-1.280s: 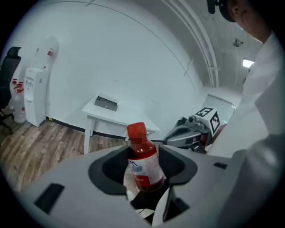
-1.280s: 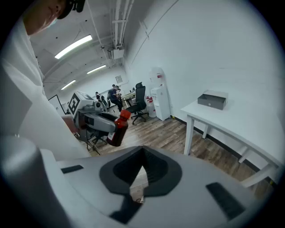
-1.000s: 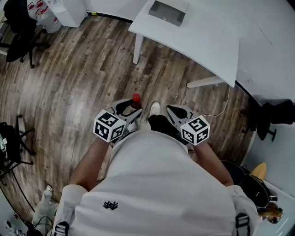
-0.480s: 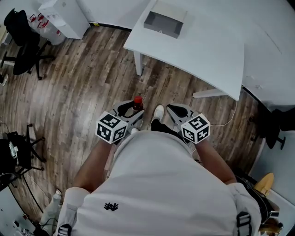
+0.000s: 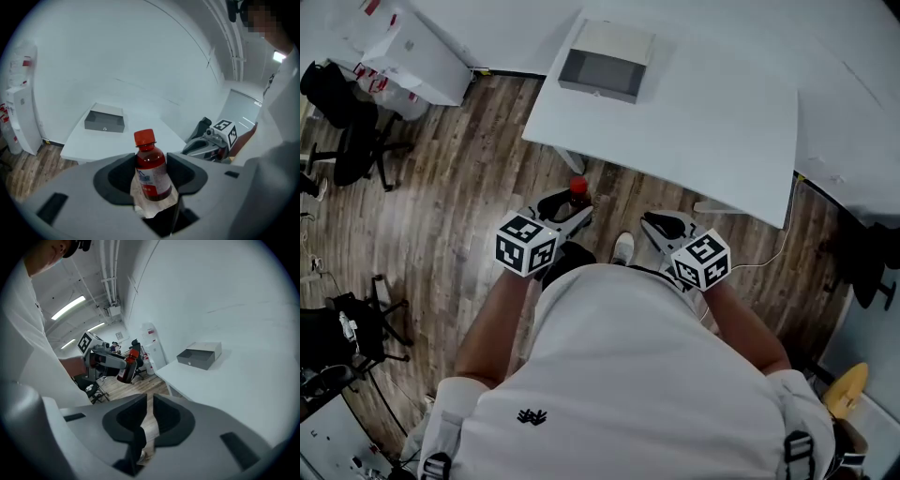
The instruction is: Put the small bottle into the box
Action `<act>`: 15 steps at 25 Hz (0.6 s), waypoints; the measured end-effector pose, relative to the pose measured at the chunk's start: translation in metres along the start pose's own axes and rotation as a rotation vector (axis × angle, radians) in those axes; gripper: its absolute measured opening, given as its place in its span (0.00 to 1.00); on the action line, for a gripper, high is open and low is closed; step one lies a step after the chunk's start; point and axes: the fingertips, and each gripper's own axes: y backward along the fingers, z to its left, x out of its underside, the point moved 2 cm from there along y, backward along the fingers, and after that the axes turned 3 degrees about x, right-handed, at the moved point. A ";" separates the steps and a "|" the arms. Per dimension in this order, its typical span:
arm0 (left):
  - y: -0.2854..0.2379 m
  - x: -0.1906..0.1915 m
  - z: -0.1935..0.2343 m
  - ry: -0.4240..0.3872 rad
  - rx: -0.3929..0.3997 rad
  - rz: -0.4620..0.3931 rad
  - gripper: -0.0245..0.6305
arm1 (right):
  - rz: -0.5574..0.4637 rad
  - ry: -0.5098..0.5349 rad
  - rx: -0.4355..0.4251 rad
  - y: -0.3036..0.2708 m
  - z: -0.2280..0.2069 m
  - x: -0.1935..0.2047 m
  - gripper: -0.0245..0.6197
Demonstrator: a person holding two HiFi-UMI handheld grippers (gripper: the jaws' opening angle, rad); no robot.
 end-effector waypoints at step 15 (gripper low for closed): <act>-0.096 -0.115 0.121 0.008 0.058 0.075 0.36 | -0.102 -0.190 0.255 0.001 -0.088 -0.054 0.08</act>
